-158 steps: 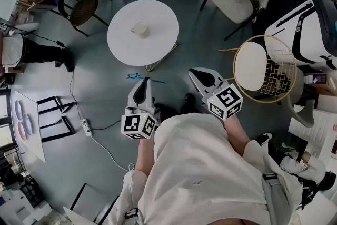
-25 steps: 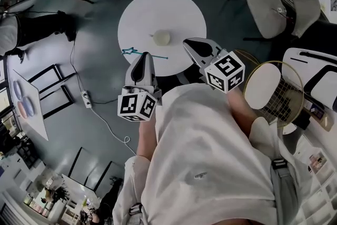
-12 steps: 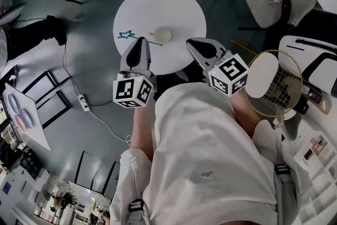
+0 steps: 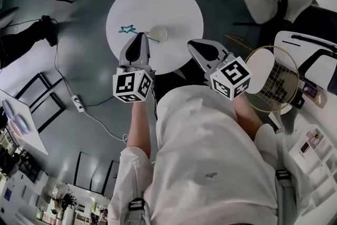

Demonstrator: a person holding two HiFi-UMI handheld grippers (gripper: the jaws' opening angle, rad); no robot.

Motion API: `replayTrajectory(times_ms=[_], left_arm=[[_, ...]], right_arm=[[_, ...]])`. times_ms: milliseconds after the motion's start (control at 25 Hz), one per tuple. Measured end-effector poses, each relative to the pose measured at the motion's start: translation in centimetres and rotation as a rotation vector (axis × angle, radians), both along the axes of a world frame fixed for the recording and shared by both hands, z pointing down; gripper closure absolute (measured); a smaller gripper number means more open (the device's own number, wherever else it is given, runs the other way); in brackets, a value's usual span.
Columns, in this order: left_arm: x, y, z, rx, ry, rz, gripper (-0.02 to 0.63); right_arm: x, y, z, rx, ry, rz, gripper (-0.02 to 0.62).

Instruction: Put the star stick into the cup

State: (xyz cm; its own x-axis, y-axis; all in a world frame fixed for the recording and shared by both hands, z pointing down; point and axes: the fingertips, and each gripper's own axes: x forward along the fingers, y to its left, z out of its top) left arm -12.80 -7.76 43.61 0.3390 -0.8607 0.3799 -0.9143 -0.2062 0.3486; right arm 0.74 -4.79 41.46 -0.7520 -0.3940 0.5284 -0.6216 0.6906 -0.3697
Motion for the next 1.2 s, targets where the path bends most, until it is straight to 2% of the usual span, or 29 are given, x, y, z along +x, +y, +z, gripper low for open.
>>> replayTrajectory(times_ms=[800, 1200], left_arm=[[0.8, -1.4, 9.1, -0.115, -0.010, 0.029, 0.584], [2.0, -1.4, 11.2, -0.153, -0.028, 0.071, 0.584]], right_arm=[[1.6, -0.4, 3.4, -0.044, 0.054, 0.027, 0.588], [1.9, -0.2, 3.7, -0.053, 0.055, 0.037, 0.588]])
